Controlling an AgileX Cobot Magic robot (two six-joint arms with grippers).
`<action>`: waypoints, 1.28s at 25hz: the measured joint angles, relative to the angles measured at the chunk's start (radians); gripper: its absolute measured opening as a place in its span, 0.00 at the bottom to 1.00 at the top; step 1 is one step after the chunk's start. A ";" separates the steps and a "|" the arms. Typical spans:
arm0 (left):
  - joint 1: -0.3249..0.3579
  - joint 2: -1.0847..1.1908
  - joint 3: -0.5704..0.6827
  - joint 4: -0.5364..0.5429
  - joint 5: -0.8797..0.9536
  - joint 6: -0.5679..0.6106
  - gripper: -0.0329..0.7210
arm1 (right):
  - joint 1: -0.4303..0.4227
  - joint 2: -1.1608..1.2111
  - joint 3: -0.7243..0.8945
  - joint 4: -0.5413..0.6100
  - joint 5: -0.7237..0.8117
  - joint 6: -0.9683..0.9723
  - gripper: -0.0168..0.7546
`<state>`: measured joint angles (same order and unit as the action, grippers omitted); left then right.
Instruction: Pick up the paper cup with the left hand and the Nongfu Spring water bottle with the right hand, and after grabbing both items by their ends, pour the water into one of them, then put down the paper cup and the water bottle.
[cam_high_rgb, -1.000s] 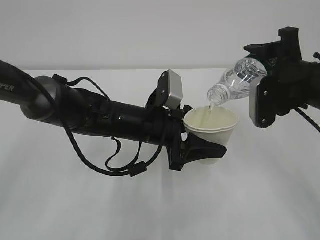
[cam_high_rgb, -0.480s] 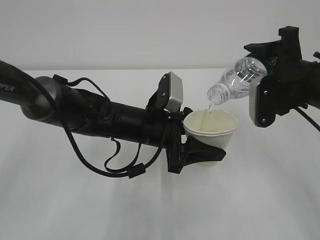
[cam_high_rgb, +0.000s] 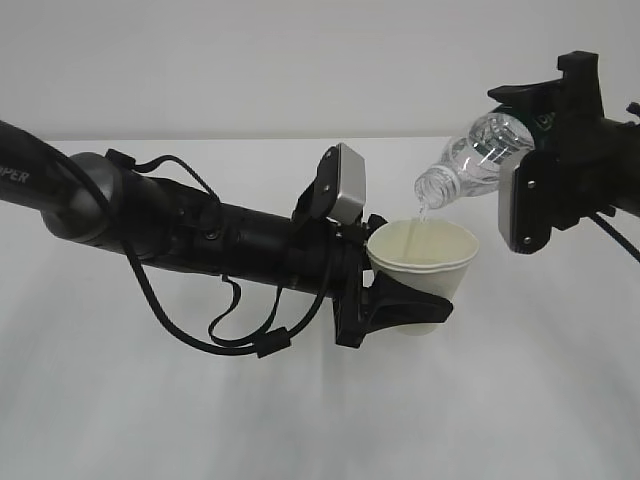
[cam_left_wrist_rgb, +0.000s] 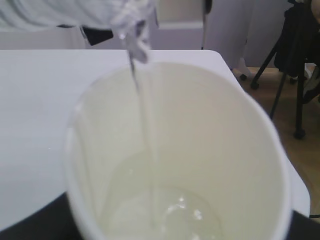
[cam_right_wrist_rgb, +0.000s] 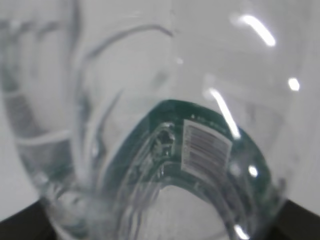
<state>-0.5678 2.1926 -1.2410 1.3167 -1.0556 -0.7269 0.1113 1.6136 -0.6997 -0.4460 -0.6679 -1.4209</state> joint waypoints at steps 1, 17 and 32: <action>0.000 0.000 0.000 0.000 0.000 0.000 0.62 | 0.000 0.000 0.000 0.000 0.000 0.000 0.67; 0.000 0.000 0.000 0.023 0.000 0.000 0.62 | 0.000 0.000 0.000 0.000 -0.014 -0.002 0.67; 0.000 0.000 0.000 0.013 0.000 0.000 0.62 | 0.000 0.000 0.000 -0.002 -0.021 -0.010 0.67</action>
<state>-0.5678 2.1926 -1.2410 1.3298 -1.0556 -0.7269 0.1113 1.6136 -0.6995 -0.4475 -0.6889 -1.4309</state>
